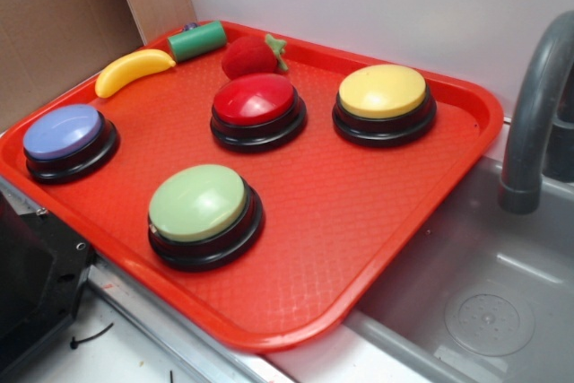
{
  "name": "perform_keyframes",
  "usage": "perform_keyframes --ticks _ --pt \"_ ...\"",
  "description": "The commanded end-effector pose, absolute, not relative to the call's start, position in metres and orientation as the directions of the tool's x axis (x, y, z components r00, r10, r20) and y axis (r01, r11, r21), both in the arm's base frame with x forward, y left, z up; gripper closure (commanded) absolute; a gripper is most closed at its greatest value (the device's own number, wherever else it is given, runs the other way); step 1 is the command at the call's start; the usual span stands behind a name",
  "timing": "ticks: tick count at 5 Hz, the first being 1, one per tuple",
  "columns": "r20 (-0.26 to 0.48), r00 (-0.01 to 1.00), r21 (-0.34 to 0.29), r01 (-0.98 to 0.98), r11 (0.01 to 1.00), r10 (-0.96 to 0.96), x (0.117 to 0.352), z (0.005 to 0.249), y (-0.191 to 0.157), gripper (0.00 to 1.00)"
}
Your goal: Push the purple button.
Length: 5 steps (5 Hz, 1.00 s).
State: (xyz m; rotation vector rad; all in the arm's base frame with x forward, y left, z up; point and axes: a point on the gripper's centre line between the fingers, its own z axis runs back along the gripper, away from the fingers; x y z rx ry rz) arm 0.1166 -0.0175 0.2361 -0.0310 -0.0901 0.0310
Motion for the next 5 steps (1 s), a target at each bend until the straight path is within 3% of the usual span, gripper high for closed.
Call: perform_keyframes --ticks 1,2,3,4,5 --pt "0.089 0.995 -0.032 -0.03 0.999 0.032 0.117 0.236 -0.017 0.0" --pt "0.06 0.96 0.004 -0.276 0.961 0.275 0.133 0.196 0.032 0.0" --pt "0.086 0.884 0.021 -0.462 0.887 0.459 0.135 0.17 0.07 0.0" --pt "0.109 0.844 0.054 -0.532 0.845 0.524 0.139 0.146 0.099 0.0" --pt "0.113 0.87 0.067 -0.488 0.87 0.479 0.14 0.117 0.114 0.0"
